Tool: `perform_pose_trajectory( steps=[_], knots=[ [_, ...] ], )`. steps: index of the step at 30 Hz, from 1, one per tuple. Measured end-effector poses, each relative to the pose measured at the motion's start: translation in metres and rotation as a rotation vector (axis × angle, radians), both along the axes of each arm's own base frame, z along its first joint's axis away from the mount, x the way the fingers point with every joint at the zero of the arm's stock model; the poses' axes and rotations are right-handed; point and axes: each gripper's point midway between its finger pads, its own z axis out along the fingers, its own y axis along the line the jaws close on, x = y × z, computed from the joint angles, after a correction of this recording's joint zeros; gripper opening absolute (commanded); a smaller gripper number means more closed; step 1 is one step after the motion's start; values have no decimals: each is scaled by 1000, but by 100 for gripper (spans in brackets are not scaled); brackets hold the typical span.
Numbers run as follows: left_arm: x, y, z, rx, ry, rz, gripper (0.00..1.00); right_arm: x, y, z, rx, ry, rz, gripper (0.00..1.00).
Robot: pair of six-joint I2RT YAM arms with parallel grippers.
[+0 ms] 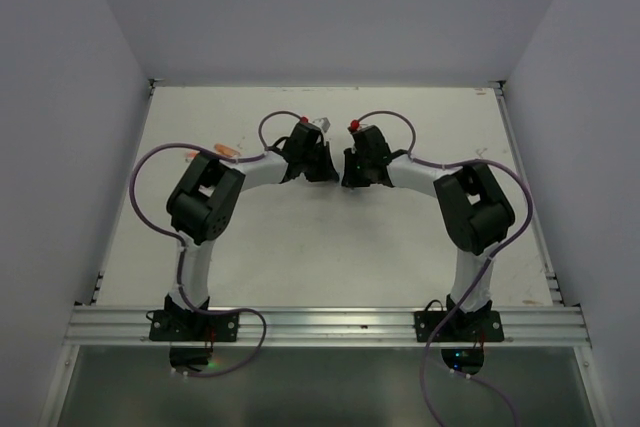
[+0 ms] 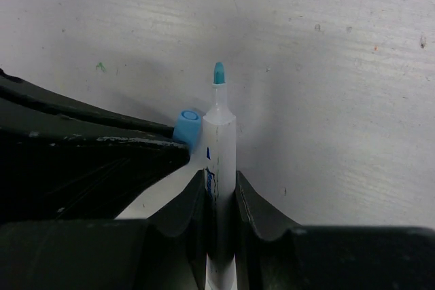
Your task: Open the pen caps
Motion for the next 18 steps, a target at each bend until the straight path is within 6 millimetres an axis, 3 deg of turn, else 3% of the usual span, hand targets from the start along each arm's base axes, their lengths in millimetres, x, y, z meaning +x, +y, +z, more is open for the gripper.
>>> perform_pose_trajectory(
  steps=[7,18],
  knots=[
    [4,-4,-6,-14,19,24,3,-1,4,-1,16,8,12,28],
    [8,0,-6,-11,29,80,24,-1,6,1,35,0,11,38]
  ],
)
